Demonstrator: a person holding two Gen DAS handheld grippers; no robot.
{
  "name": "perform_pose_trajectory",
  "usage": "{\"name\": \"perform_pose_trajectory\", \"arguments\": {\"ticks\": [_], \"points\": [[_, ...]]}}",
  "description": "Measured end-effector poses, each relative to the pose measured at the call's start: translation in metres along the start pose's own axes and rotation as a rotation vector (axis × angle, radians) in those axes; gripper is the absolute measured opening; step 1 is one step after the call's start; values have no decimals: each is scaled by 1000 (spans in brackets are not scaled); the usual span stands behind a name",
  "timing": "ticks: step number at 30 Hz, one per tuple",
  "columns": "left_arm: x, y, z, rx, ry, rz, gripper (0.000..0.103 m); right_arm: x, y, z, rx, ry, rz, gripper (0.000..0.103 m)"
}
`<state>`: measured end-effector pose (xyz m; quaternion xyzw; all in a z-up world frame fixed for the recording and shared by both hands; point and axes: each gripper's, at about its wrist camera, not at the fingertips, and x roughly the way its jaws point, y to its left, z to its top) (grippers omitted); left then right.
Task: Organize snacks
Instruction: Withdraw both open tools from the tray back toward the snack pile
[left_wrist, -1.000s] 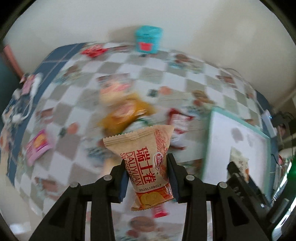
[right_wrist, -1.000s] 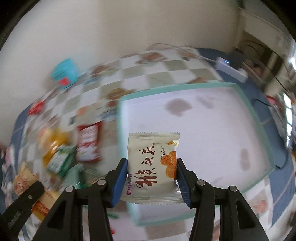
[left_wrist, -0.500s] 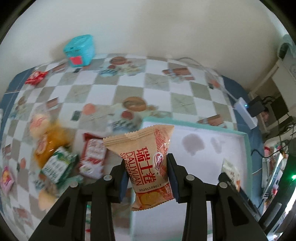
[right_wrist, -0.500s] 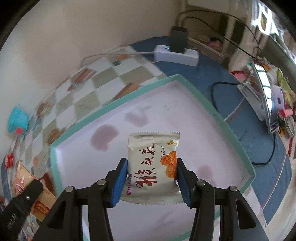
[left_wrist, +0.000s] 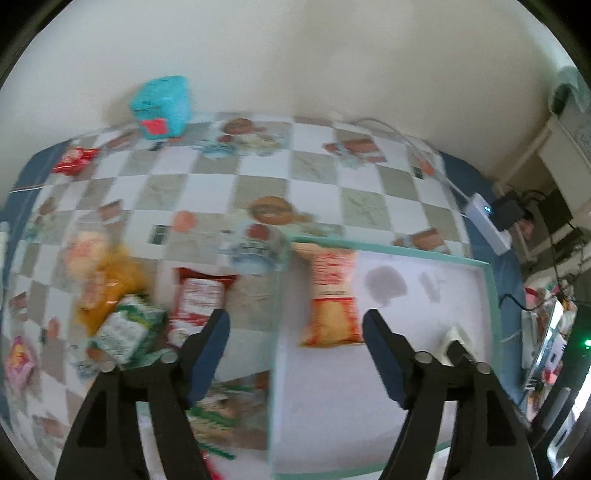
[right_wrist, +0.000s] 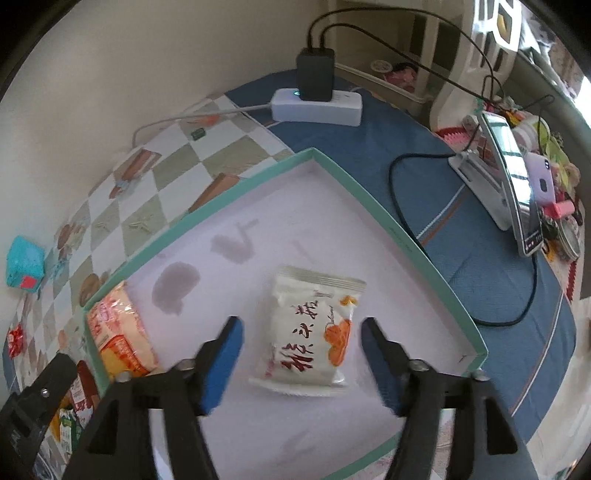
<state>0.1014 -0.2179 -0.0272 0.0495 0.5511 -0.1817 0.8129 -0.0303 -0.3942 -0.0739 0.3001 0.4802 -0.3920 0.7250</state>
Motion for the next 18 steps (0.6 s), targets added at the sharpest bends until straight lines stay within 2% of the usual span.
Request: {"name": "perform_pose_trajectory", "arguments": {"ticks": [2, 4, 6, 8, 14, 18], "points": [[-8, 19, -1, -27, -21, 37, 82, -3, 2, -2, -5, -3, 4, 80], [-14, 39, -5, -55, -38, 69, 83, -9, 6, -4, -18, -16, 18, 89], [-20, 62, -10, -87, -53, 114, 90, -16, 10, -7, -33, -29, 37, 98], [-25, 85, -13, -120, -61, 168, 93, -24, 15, -10, -47, -44, 61, 102], [-60, 144, -24, -221, -113, 256, 93, -56, 32, -27, -104, -95, 148, 103], [-77, 175, -37, -274, -117, 311, 93, -74, 47, -41, -169, -120, 186, 103]]}}
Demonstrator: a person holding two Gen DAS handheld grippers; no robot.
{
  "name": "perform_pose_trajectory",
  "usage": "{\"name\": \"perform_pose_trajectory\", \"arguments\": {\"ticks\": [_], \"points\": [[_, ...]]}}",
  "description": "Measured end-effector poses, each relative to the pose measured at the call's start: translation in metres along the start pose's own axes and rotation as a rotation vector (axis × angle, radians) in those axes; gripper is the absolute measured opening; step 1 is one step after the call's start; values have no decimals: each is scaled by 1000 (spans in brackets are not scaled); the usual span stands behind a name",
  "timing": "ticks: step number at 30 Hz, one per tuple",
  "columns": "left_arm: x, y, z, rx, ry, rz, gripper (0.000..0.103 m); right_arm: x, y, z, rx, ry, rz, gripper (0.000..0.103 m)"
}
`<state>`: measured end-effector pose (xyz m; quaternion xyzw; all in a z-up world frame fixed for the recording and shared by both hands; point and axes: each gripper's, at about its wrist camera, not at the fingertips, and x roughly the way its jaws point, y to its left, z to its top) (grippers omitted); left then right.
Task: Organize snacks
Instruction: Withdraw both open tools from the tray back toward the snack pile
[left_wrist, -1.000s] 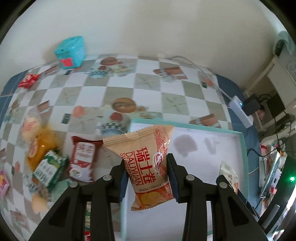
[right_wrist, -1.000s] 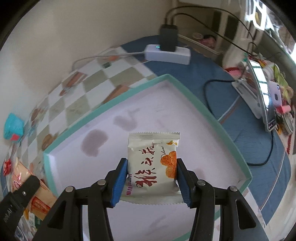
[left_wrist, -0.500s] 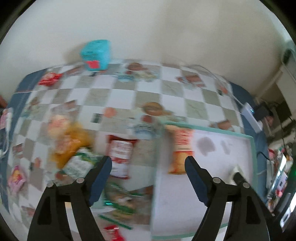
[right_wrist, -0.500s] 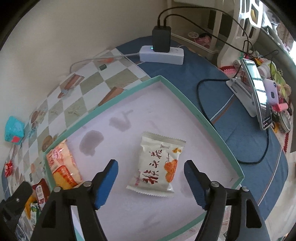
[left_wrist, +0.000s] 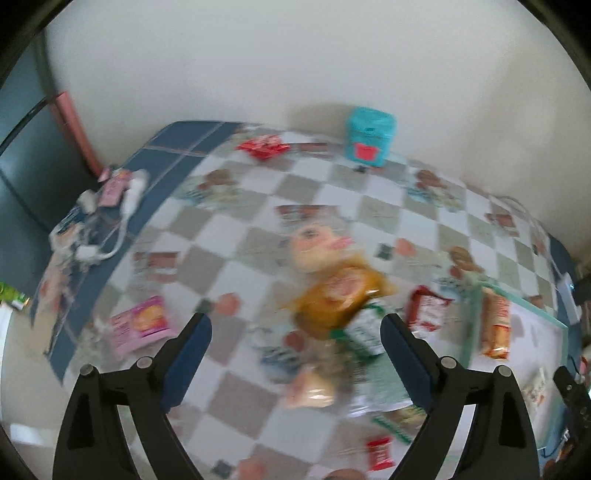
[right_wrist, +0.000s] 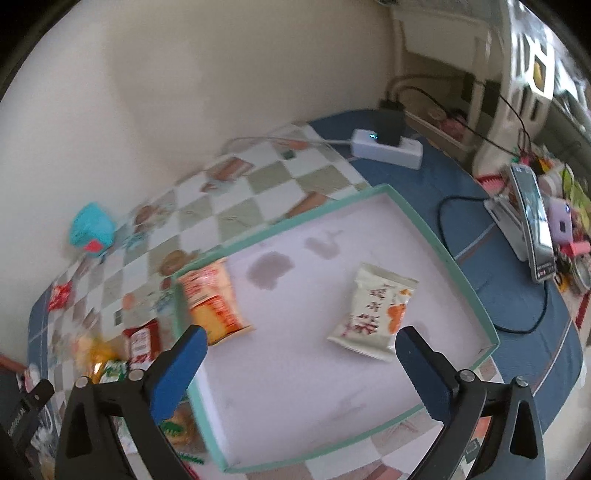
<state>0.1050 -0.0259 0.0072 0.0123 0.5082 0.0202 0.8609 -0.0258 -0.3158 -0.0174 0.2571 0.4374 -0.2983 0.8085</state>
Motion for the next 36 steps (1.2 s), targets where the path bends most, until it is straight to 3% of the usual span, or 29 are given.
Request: {"name": "perform_pose_trajectory", "arguments": {"ticks": [11, 21, 29, 36], "points": [[-2, 98, -15, -143, 16, 124, 93, -3, 66, -38, -189, 88, 125, 103], [10, 152, -30, -233, 63, 139, 93, 1, 119, -82, -349, 192, 169, 103], [28, 141, -36, -199, 125, 76, 93, 14, 131, -105, -394, 275, 147, 102], [44, 101, -41, -114, 184, -40, 93, 32, 137, -123, -423, 355, 137, 83]]}}
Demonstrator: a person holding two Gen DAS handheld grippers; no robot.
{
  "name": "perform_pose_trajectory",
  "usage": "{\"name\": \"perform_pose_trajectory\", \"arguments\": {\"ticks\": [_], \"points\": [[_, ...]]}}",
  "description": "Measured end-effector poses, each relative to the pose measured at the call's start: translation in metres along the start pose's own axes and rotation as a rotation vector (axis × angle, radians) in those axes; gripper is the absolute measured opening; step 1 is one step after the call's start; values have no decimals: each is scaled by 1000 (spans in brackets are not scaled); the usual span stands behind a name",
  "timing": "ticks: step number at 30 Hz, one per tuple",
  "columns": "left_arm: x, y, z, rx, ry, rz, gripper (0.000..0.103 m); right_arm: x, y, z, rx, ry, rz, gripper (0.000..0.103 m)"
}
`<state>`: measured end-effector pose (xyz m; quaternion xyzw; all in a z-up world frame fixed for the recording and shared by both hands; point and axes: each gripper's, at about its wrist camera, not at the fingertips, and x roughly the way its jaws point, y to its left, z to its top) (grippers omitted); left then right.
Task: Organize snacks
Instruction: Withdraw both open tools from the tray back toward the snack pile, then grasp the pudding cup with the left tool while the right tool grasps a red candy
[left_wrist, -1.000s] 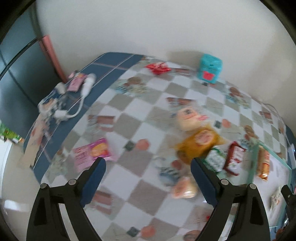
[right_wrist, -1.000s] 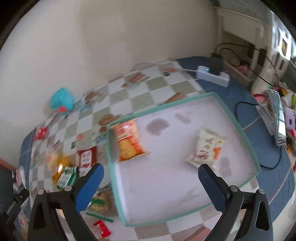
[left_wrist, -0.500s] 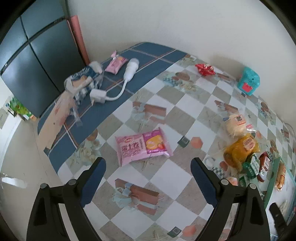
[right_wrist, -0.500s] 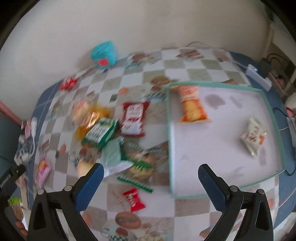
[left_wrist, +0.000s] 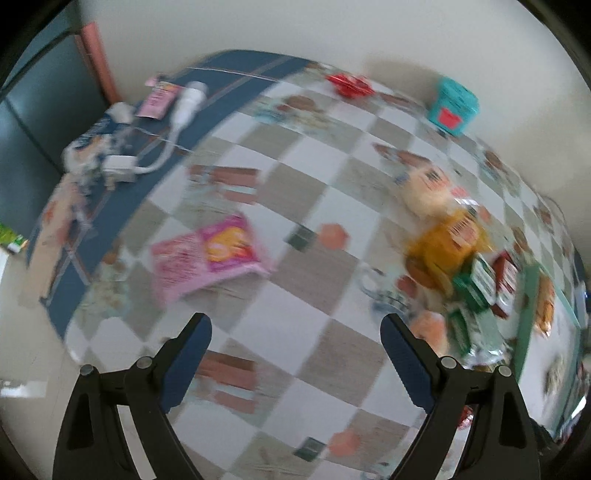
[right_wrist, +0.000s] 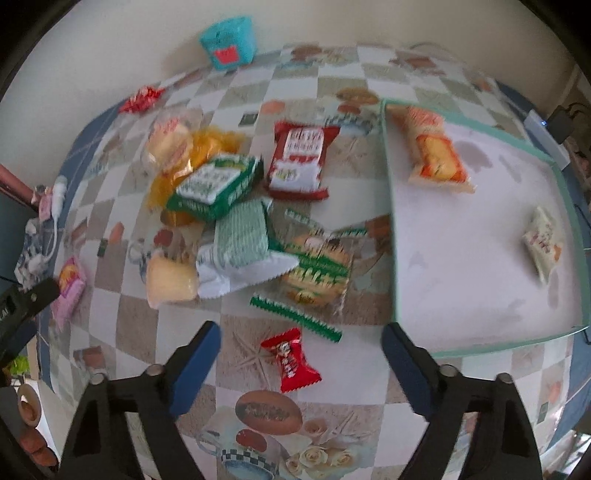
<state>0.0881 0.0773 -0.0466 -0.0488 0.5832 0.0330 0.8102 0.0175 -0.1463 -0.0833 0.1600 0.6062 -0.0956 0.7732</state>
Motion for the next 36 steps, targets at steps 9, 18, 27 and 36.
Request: {"name": "perform_pose_trajectory", "arguments": {"ticks": [9, 18, 27, 36], "points": [[15, -36, -6, 79, 64, -95, 93, 18, 12, -10, -43, 49, -7, 58], [31, -64, -13, 148, 120, -129, 93, 29, 9, -12, -39, 86, -28, 40], [39, -97, -20, 244, 113, -135, 74, 31, 5, -10, -41, 99, -22, 33], [55, -124, -25, 331, 123, -116, 47, 31, 7, -9, -34, 109, -19, 33]]}}
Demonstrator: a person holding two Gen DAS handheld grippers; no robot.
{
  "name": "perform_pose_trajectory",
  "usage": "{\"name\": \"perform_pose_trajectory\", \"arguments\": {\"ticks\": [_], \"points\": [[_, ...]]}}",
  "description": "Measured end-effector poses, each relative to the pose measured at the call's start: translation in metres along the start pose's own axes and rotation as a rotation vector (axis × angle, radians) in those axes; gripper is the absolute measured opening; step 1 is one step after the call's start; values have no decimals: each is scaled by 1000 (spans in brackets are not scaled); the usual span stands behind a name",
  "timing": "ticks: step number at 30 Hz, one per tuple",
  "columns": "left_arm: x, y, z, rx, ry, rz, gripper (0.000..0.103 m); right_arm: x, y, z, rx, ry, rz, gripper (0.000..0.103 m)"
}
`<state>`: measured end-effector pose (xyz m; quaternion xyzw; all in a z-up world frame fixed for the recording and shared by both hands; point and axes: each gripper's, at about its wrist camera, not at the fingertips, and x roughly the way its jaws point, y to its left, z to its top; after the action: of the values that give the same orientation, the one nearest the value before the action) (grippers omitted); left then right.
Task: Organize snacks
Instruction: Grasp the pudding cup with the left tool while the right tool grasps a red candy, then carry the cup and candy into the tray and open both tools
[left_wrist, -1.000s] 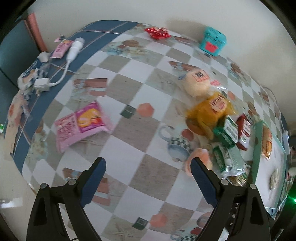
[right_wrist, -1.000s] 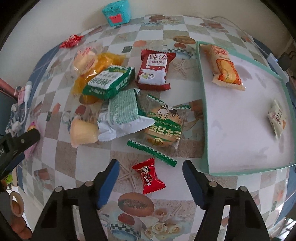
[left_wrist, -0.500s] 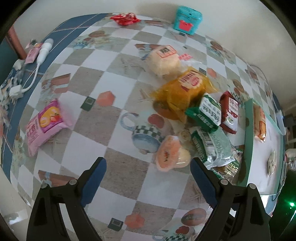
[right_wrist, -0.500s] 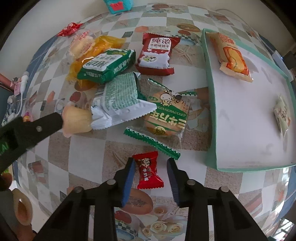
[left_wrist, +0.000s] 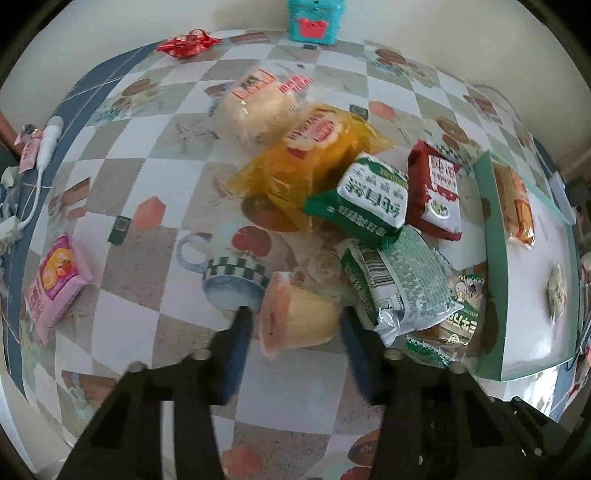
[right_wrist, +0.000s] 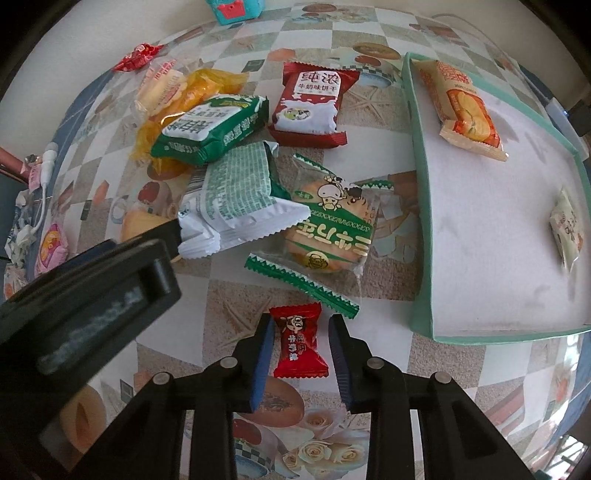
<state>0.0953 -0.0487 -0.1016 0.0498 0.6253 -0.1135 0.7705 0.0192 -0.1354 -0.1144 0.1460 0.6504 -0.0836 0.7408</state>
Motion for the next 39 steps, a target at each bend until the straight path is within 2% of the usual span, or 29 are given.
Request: {"name": "perform_pose_trajectory", "arguments": {"ticks": [4, 10, 15, 23, 31, 39], "points": [[4, -4, -1, 13, 4, 13, 45, 1, 0, 1, 0, 1, 0, 30], [2, 9, -2, -28, 1, 10, 43, 1, -1, 1, 2, 0, 6, 28], [-9, 26, -3, -74, -22, 17, 39, -5, 0, 0, 9, -13, 26, 28], [-27, 43, -4, -120, -56, 9, 39, -20, -1, 3, 5, -38, 54, 28], [-50, 40, -8, -140, -117, 18, 39, -52, -4, 6, 21, -111, 89, 27], [-75, 18, -8, -95, -178, 15, 39, -74, -23, 8, 67, -197, 87, 28]]}}
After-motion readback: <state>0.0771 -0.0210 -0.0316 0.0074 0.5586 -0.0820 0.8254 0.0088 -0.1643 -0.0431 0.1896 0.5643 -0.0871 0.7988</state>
